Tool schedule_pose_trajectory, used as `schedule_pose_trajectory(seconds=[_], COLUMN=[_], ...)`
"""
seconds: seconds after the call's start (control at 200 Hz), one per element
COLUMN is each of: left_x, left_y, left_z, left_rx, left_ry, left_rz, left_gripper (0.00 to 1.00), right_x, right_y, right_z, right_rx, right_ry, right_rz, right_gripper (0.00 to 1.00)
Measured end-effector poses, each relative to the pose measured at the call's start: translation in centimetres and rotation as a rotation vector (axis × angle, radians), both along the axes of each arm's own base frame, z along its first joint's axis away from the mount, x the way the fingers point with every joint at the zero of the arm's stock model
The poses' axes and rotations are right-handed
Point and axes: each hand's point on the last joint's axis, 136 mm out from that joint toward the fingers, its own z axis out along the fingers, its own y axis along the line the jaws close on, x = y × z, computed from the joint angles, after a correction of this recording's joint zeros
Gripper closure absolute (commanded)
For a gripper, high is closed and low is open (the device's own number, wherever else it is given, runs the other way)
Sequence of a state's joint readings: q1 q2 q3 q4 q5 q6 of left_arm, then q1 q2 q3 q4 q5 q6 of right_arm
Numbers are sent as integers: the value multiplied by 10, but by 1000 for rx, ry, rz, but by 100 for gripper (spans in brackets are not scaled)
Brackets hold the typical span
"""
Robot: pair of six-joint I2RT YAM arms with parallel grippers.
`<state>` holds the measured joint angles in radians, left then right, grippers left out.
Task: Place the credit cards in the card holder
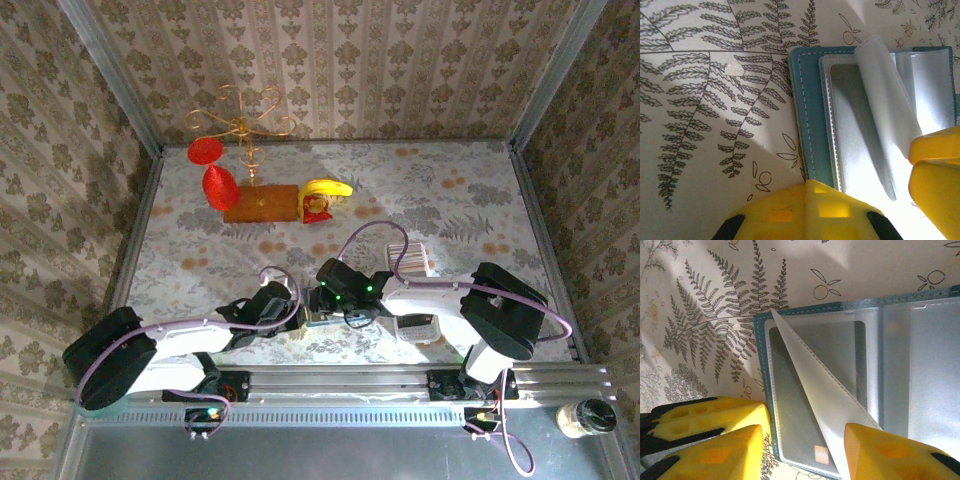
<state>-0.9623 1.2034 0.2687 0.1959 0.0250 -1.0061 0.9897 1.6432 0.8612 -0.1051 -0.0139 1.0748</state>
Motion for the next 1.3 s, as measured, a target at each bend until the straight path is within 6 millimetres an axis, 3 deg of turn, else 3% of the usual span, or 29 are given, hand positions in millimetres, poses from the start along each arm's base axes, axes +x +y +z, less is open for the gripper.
schedule_pose_trajectory(seconds=[0.215,0.685,0.945,1.3], left_x=[-1,-2,-4,-8], left_y=[16,63,80,86], left_z=[8,27,25,20], left_rx=[25,38,80,115], left_ry=[-30,-101,-103,-88], left_rz=[47,196,234,234], left_gripper=[87,74,66,63], right_x=[-1,-2,0,-1], right_y=[1,14,47,71], right_z=[-2,6,34,75], right_rx=[15,71,176,258], right_ry=[5,-2,-33,-105], right_rz=[-14,4,58,155], right_gripper=[54,53,52,47])
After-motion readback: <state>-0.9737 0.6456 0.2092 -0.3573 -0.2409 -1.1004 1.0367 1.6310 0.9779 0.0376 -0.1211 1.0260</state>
